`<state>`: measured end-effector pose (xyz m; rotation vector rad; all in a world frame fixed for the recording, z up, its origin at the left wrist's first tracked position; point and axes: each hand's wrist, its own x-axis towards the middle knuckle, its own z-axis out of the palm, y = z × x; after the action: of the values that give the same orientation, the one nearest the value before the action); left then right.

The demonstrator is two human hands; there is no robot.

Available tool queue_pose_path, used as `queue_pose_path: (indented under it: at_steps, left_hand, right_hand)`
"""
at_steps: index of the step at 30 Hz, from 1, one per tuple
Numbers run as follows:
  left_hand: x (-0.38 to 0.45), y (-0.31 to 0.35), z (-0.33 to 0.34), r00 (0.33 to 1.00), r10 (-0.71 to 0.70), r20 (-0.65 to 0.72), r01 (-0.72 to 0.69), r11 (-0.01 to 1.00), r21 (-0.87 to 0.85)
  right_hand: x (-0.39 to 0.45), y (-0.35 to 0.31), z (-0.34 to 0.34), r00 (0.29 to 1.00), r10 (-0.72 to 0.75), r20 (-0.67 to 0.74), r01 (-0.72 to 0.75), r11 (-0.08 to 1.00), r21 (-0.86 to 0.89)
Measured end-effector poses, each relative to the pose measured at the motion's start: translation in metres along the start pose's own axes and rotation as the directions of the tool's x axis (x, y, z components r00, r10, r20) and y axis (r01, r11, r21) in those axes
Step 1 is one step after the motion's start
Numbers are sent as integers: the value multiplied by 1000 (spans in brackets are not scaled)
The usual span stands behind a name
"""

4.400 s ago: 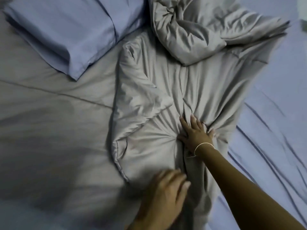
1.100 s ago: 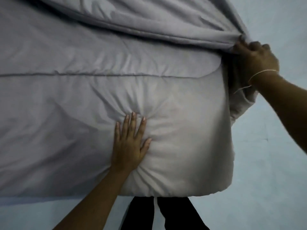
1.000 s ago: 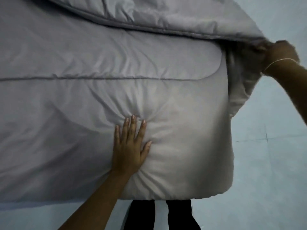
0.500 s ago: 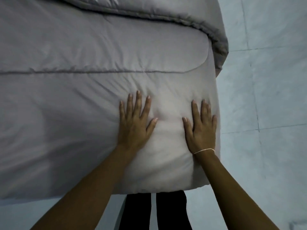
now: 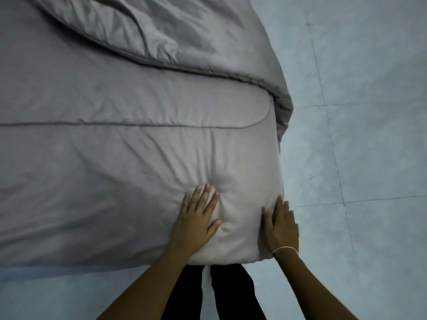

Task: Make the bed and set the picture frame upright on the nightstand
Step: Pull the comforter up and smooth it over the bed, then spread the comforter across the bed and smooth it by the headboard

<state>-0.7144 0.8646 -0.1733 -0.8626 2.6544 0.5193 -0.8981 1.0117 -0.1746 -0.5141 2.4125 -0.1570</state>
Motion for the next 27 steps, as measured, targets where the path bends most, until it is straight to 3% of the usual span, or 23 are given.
queue_pose_path:
  at_steps: [3, 6, 9, 14, 21, 27]
  left_hand:
    - [-2, 14, -46, 991, -97, 93, 101, 994, -41]
    - [-13, 36, -119, 989, -150, 0, 149, 983, -106]
    - [-18, 52, -174, 986, -151, -68, 147, 987, -62]
    - [-30, 84, -245, 966, -179, -187, 169, 983, -64]
    - [-11, 177, -305, 874, -297, -384, 231, 950, -209]
    - [18, 251, -326, 794, -392, -464, 254, 908, -332]
  right_hand:
    - [-32, -36, -40, 992, -105, 67, 111, 988, -109]
    - [-60, -72, -96, 985, -174, -3, 174, 981, -86]
    - [-75, -89, -145, 956, -280, -83, 270, 956, -119]
    - [-87, -69, -217, 910, -406, -79, 378, 894, -243]
    - [-54, -17, -319, 862, -505, 38, 490, 812, -317]
    - [-18, 1, -406, 789, -614, -25, 570, 747, -342]
